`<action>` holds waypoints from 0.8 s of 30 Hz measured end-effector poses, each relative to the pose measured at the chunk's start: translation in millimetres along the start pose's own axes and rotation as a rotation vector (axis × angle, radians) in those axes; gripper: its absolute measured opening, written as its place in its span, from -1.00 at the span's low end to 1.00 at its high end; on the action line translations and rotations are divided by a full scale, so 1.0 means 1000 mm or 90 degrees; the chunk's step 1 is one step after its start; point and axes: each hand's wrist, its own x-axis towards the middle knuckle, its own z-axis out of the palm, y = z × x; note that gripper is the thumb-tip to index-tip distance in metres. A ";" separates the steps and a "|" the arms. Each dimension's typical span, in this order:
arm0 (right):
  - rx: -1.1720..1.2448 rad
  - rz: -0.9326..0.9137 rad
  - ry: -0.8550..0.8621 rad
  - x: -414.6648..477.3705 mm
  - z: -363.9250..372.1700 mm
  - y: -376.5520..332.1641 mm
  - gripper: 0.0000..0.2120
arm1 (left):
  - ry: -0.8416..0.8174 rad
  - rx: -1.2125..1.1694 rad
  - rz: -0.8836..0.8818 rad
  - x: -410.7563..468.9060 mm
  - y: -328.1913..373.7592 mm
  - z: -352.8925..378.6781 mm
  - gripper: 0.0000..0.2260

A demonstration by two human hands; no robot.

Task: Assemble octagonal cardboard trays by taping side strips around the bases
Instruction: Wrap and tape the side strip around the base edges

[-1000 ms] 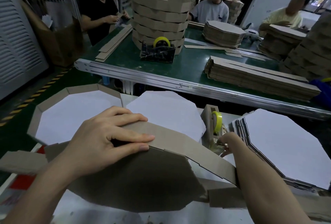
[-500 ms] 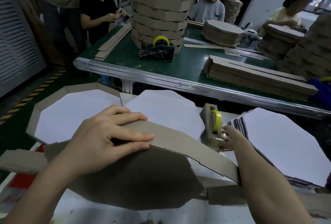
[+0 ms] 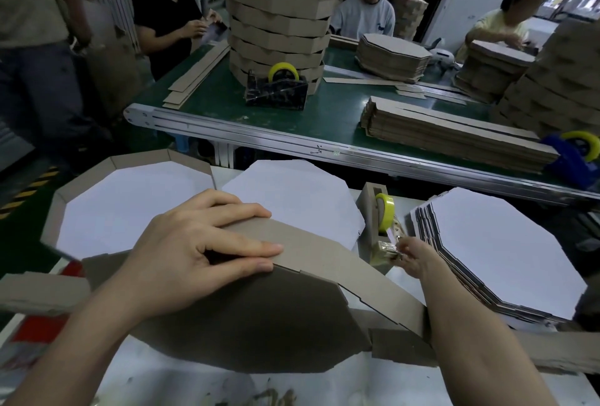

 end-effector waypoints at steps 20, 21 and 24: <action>-0.185 0.032 0.042 0.024 -0.009 0.019 -0.78 | -0.018 0.004 0.012 0.000 0.008 0.002 -0.80; -0.213 0.035 0.040 0.024 -0.009 0.018 -0.78 | -0.019 0.003 0.012 0.000 0.008 0.002 -0.80; -0.294 0.024 0.067 0.023 -0.008 0.014 -0.86 | -0.016 0.000 0.010 -0.001 0.008 0.001 -0.80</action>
